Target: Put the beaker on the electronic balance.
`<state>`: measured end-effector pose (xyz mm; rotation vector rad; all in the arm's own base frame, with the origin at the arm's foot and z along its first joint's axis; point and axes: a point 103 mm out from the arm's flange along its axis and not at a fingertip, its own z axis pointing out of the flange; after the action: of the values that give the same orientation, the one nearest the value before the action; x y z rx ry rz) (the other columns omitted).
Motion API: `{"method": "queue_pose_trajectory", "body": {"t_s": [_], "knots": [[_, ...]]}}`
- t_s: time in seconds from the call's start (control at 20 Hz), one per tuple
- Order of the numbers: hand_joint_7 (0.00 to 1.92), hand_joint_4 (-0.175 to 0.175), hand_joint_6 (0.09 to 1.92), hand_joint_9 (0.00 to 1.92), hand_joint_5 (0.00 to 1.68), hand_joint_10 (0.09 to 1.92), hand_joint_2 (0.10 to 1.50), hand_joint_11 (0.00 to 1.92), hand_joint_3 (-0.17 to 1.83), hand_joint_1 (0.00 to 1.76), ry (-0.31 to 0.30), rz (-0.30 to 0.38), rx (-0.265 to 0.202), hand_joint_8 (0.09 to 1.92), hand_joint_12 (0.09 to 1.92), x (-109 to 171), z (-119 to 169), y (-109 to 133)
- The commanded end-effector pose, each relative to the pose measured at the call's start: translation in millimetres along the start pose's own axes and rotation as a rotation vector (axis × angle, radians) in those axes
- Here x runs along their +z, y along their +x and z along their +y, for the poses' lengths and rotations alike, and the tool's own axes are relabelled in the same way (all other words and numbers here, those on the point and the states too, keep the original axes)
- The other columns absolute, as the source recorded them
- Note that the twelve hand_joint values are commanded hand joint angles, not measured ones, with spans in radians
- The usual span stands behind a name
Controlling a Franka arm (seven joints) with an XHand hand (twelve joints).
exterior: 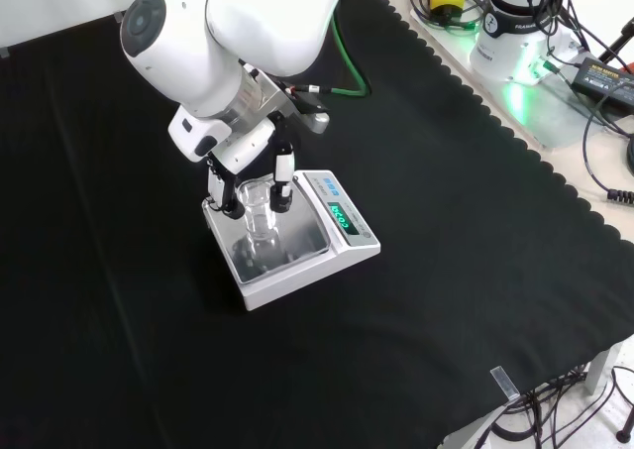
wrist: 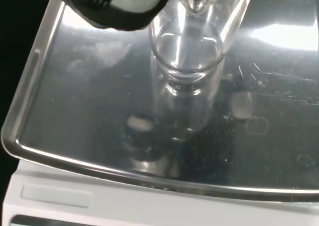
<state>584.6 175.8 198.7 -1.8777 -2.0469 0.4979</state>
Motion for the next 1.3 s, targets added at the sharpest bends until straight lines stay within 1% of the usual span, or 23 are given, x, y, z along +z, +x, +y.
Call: {"method": "queue_pose_trajectory", "body": {"t_s": [0.05,0.45,0.55,0.65,0.75,0.9,1.0,1.15,1.3], "knots": [[0.86,-0.097,0.75,1.27,0.81,0.09,1.02,1.28,-0.17,1.00,0.020,-0.020,0.003,0.75,0.79,1,2,8],[0.84,-0.092,0.75,1.26,0.78,0.09,1.01,1.25,-0.17,0.99,0.059,-0.043,0.001,0.75,0.81,7,4,10],[0.83,-0.087,0.77,1.24,0.75,0.09,0.99,1.22,-0.17,0.97,0.059,-0.047,0.000,0.76,0.83,7,4,10],[0.81,-0.080,0.81,1.19,0.68,0.09,0.97,1.16,-0.17,0.93,0.059,-0.042,-0.001,0.77,0.89,7,2,6],[0.78,-0.077,0.85,1.15,0.58,0.09,0.94,1.08,-0.17,0.87,0.063,-0.043,0.002,0.78,0.96,6,0,2],[0.73,-0.068,0.87,1.08,0.49,0.09,0.90,0.96,-0.17,0.78,0.074,-0.040,0.003,0.78,1.06,5,0,-1],[0.70,-0.061,0.86,1.01,0.46,0.09,0.88,0.84,-0.17,0.71,0.075,-0.036,0.002,0.79,1.14,5,0,-1],[0.62,-0.055,0.84,0.86,0.43,0.09,0.85,0.62,-0.17,0.62,0.073,-0.028,-0.003,0.81,1.27,5,0,-3],[0.54,-0.053,0.79,0.72,0.41,0.09,0.83,0.44,-0.16,0.56,0.053,-0.023,-0.003,0.82,1.36,1,-2,-3]]}}
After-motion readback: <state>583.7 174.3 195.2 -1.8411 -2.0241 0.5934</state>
